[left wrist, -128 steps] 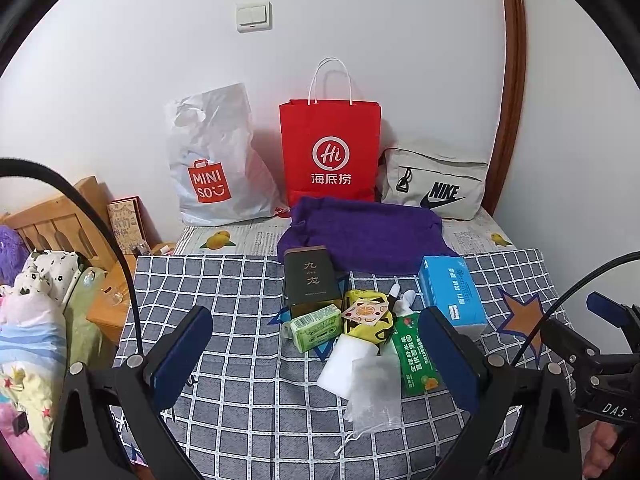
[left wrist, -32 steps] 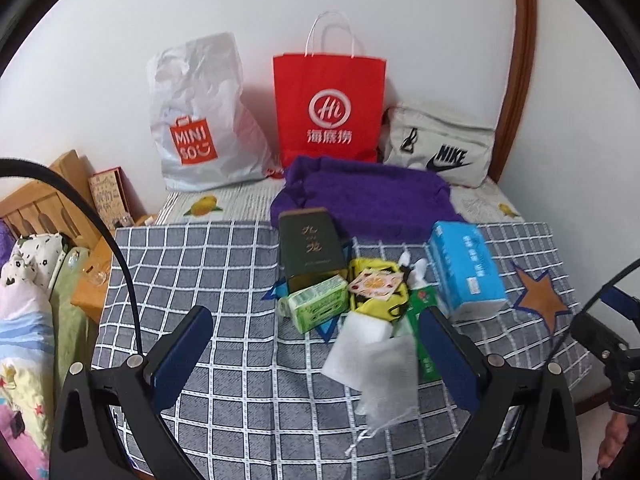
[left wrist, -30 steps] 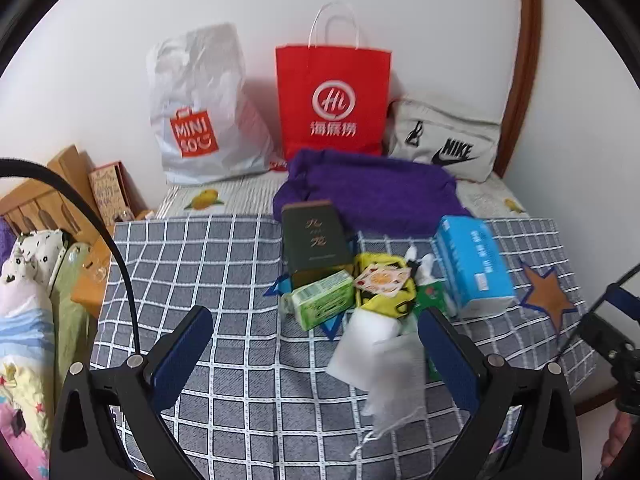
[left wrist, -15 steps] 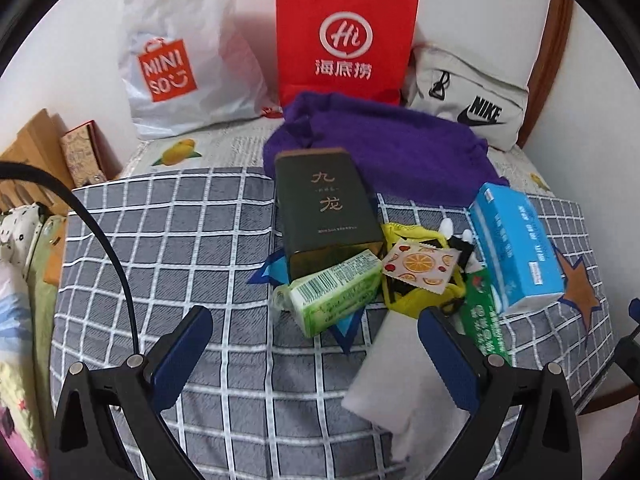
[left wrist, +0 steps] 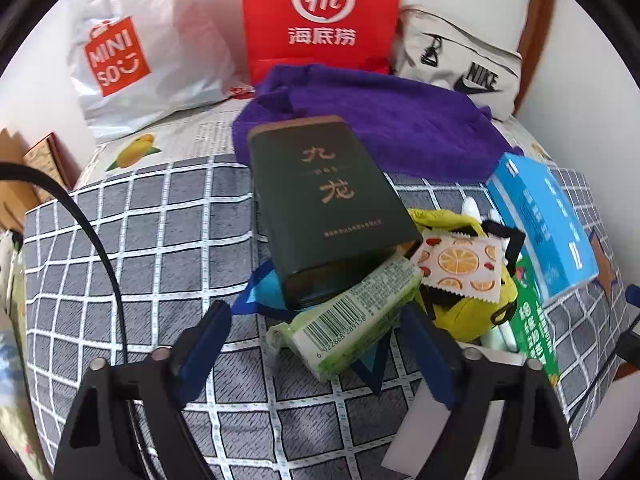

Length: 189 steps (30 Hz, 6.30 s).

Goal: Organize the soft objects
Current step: 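Grasp the small green box with the left tool while the right tool grasps the green snack packet, then carry the green box and green packet up onto the purple towel with both tools, then open both tools to drop the green box and packet on the towel, then grasp the white sponge with the left tool while the right tool grasps the clear mesh bag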

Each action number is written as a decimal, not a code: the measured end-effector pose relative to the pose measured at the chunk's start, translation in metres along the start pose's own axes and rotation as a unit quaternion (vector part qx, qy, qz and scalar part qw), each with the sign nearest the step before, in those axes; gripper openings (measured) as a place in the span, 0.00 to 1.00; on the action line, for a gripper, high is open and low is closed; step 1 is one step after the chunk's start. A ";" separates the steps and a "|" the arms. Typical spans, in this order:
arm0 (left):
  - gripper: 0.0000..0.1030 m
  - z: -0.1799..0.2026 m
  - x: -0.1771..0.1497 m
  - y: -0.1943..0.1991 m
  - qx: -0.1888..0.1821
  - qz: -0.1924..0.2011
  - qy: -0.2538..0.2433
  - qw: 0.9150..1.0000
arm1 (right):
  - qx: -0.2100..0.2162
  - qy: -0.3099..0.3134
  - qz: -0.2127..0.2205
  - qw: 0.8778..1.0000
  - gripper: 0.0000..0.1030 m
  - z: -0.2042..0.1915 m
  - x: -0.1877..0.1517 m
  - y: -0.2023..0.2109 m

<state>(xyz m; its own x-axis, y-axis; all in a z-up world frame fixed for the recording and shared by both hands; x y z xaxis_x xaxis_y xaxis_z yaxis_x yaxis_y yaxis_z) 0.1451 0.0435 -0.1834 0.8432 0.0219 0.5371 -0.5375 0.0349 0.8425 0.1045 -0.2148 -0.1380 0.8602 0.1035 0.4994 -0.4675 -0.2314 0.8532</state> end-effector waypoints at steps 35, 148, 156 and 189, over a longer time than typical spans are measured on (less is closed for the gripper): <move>0.26 -0.027 -0.030 0.029 -0.056 0.020 -0.003 0.998 | 0.062 0.055 -0.063 0.995 0.42 -0.046 -0.006 -0.073; 0.47 -0.013 0.250 -0.160 -0.067 -0.072 0.011 0.995 | 0.025 0.036 -0.122 0.992 0.49 0.066 0.261 -0.239; 0.60 -0.013 0.245 -0.139 -0.044 -0.064 -0.003 0.997 | 0.018 0.045 -0.104 0.993 0.64 0.062 0.262 -0.216; 0.67 0.031 0.060 0.043 -0.070 -0.028 -0.042 0.996 | 0.099 0.016 -0.017 0.995 0.65 0.016 0.095 0.004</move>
<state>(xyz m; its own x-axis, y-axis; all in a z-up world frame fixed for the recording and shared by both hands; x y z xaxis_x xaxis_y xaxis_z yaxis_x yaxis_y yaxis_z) 0.1720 0.0151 -0.1136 0.8659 -0.0685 0.4955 -0.4788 0.1729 0.8607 0.1871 -0.2211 -0.0897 0.8665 0.1444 0.4779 -0.3861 -0.4129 0.8249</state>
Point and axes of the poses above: each gripper's, at about its wrist camera, not at the fingertips, and y roughly against the way its jaws point, z to its right, x to its top, the point moved 1 cm from there along -y, roughly the way its jaws point
